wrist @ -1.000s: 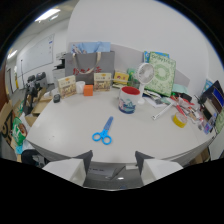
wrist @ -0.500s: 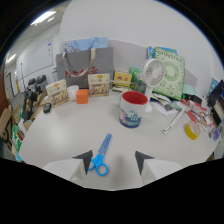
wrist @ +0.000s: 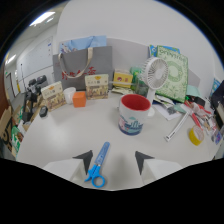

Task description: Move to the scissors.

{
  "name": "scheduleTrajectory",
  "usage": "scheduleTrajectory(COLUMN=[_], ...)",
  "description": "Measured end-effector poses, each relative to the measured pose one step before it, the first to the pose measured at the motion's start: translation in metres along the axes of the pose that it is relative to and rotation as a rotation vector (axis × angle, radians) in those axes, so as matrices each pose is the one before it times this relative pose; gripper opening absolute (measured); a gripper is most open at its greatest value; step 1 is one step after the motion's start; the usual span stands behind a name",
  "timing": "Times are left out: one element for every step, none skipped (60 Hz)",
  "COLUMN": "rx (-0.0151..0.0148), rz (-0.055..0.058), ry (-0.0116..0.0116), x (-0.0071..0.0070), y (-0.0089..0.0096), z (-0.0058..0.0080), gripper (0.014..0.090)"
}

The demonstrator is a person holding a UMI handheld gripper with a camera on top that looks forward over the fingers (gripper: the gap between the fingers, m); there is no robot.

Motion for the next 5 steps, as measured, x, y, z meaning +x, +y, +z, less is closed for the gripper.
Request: scheduleTrajectory(rx=[-0.00015,-0.00067,-0.00022,0.00041,-0.00035], rz=[0.0003,0.0003,-0.0003,-0.0012,-0.0015], ry=[0.00089,0.00019,-0.00029,-0.00020,0.00054], x=[0.00013,-0.00017,-0.00023,-0.00031,-0.00025], y=[0.00012,0.00037,0.00019,0.00020,0.00032], z=[-0.00001,-0.00003,-0.00013,-0.00008,-0.00008], gripper=[0.0843,0.0844,0.0845,0.0845,0.0843])
